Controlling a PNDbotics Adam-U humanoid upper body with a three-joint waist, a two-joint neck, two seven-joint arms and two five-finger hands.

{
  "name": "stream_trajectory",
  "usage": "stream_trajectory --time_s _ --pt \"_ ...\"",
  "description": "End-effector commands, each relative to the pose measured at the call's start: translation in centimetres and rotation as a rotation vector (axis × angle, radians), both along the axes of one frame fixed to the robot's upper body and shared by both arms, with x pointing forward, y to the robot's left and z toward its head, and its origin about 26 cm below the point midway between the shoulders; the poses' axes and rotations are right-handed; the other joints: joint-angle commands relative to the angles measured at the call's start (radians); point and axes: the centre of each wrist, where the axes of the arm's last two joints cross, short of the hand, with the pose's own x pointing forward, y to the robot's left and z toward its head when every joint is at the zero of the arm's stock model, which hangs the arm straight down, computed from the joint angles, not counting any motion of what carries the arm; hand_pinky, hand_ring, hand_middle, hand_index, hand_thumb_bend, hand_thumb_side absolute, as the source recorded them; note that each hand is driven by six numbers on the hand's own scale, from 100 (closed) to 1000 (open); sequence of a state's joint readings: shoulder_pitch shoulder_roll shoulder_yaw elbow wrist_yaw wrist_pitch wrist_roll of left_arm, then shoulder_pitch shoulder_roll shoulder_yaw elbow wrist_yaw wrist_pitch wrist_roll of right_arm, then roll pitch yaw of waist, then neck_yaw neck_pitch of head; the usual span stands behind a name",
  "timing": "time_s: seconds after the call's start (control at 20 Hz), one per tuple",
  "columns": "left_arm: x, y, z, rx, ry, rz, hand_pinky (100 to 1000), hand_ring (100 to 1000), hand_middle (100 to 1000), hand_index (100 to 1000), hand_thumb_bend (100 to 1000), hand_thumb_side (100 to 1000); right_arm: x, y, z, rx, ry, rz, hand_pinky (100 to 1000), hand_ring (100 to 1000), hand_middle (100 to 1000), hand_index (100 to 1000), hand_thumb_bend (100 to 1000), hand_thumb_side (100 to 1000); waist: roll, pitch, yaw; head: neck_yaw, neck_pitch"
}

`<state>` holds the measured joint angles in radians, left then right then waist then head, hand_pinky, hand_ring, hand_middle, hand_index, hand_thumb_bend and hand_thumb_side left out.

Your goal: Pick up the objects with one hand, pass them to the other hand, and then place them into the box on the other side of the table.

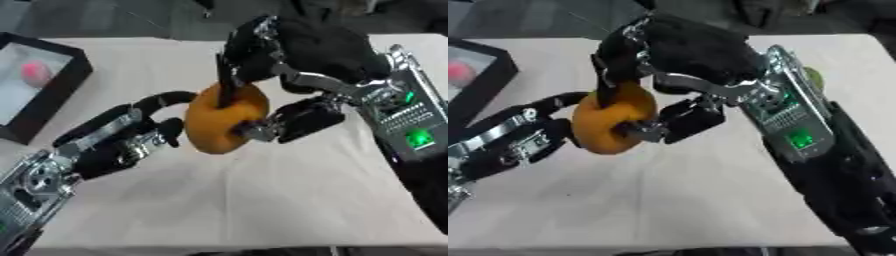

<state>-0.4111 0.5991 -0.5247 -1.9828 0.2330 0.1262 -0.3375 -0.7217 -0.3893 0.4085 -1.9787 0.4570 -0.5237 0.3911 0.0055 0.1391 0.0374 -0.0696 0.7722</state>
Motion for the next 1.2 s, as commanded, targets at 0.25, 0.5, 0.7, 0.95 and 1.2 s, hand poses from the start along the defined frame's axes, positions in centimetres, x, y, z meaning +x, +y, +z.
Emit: stream_trajectory --time_s 0.25,0.5,0.7,0.95,1.2 --pt "-0.2 0.0 0.6 -0.023 0.057 -0.108 666 100 1000 1000 276 876 -0.6 0.2 0.9 0.003 -0.028 0.031 548 417 353 414 100 100 0.0 -0.008 -0.002 -0.018 -0.002" --pt "-0.2 -0.6 0.8 -0.042 0.08 -0.145 662 100 1000 1000 295 895 -0.6 0.5 0.9 0.003 -0.022 0.044 544 416 352 413 100 100 -0.004 -0.007 -0.005 -0.02 -0.002" --pt "-0.2 -1.2 1.1 -0.04 0.082 -0.145 659 100 1000 1000 276 886 -0.7 0.8 0.8 0.004 -0.017 0.056 542 415 352 413 100 100 -0.006 -0.007 -0.009 -0.02 -0.002" --pt "-0.3 -2.4 1.5 -0.036 0.075 -0.155 656 100 1000 1000 252 874 -0.8 1.1 0.8 0.006 -0.01 0.069 537 415 352 413 100 100 -0.009 -0.007 -0.011 -0.024 -0.002" --pt "-0.5 -3.7 1.8 -0.04 0.086 -0.231 652 100 1000 1000 246 872 -0.9 1.3 0.8 0.005 -0.008 0.076 524 415 353 413 100 100 -0.009 -0.007 -0.013 -0.028 -0.002"
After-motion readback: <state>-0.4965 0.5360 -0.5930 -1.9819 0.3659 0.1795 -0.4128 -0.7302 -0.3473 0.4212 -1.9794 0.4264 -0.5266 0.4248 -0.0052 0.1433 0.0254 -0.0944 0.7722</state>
